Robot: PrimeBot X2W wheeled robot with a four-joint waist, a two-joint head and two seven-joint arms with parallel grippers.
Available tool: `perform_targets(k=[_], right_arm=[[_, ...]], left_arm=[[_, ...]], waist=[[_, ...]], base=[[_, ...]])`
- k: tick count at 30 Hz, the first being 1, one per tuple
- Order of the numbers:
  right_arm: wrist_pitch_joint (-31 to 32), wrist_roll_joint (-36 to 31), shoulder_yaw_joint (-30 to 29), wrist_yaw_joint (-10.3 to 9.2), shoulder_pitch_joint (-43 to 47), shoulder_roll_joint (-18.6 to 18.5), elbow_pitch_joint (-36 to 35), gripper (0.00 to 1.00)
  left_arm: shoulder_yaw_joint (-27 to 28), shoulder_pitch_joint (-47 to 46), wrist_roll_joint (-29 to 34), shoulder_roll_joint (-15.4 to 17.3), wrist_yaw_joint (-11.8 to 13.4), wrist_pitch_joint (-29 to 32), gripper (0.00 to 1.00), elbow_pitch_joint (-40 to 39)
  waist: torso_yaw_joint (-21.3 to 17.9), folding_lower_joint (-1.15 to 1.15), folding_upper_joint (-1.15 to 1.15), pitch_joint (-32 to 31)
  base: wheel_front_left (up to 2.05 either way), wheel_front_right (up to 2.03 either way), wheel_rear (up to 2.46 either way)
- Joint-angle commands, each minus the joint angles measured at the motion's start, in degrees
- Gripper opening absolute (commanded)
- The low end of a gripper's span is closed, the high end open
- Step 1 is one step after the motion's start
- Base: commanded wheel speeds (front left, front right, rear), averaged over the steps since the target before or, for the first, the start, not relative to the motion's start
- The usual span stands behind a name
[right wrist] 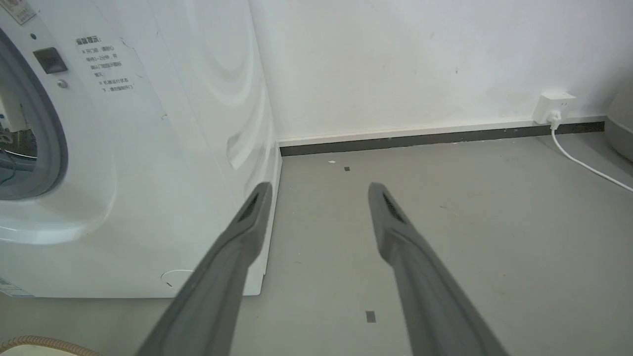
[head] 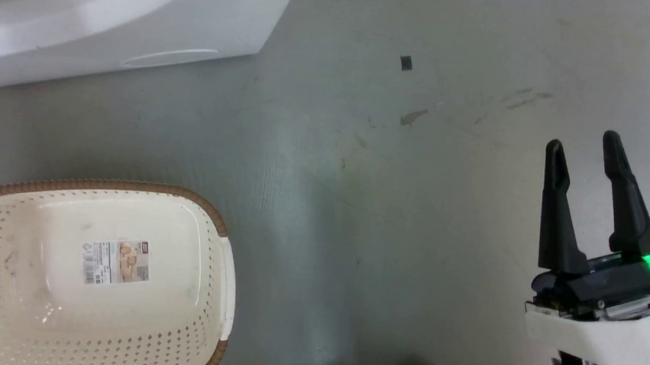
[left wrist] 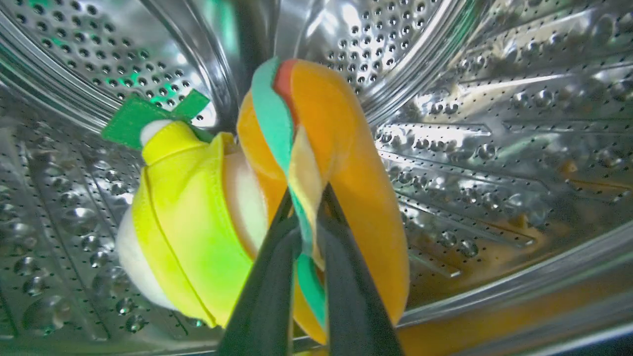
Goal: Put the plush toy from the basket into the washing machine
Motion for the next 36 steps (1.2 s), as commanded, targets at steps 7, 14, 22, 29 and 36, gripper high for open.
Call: perform_targets(k=[7,14,22,29,36], right_arm=[[-0.3,0.2,-0.2,-0.04,-1.8,0.0,-0.2,1.0],[-0.3,0.1,-0.5,-0.04,-2.4,0.0,0.1,1.0],[-0.3,-1.0,-1.3,-0.04,-2.1,0.0,0.7,1.0],[-0.3,-4.1,-2.1,-0.04,0.3,0.0,2.0,1.0],[-0.3,-6.7,-4.2,-0.04,3.6,0.0,3.4,1.0]], left_arm=[[-8.4,-6.1,-1.9,1.0,-0.2,6.4,0.0,6.4],[-15.7,-7.2,-7.6,2.6,-0.2,6.5,0.47,9.2],[-16.9,-4.3,-9.9,1.8,-0.2,-2.5,1.0,14.1],[-16.8,2.0,-12.6,-2.7,0.0,-13.4,1.0,17.6],[-15.6,11.5,-14.9,-7.4,0.1,-17.0,1.0,14.5]], waist=[[0.5,-0.01,0.0,2.2],[1.1,-0.01,0.0,2.3],[3.4,-0.01,0.0,-2.2],[7.2,-0.01,0.0,-10.9],[11.3,-0.01,0.0,-20.7]], base=[[0.0,0.0,0.0],[0.0,0.0,0.0],[0.0,0.0,0.0],[0.0,0.0,0.0],[0.0,0.0,0.0]])
